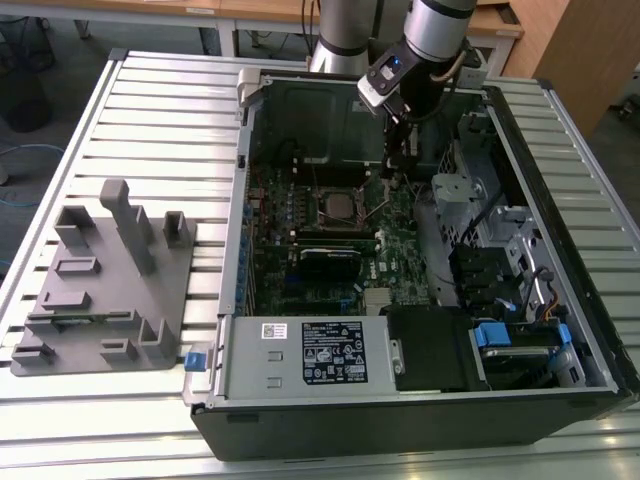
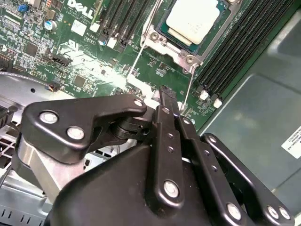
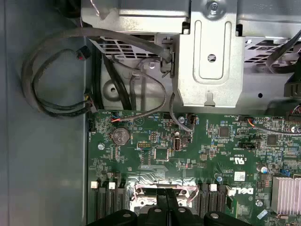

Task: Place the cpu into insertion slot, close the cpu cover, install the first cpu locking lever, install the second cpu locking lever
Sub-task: 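Close the cpu cover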

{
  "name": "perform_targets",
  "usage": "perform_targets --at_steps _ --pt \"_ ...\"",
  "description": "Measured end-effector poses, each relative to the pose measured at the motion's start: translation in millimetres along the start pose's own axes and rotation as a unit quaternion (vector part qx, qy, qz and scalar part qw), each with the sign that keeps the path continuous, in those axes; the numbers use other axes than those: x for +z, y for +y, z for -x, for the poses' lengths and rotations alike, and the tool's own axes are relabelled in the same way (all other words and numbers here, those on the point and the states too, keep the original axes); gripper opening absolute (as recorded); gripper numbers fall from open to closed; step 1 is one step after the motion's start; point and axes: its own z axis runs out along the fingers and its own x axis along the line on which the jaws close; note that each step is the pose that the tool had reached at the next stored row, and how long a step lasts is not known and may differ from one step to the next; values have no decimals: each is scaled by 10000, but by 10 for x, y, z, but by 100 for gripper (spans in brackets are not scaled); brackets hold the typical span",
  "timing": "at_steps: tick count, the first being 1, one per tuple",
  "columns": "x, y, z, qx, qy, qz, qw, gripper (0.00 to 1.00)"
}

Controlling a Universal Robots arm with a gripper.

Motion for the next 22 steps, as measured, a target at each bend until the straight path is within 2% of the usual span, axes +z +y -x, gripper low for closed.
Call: perform_targets --at_steps 1,2,22 --pt "0 0 0 0 0 -17 10000 11" --pt "0 0 0 -2 1 -98 10000 11" --pt "0 0 0 -4 1 -158 9999 11"
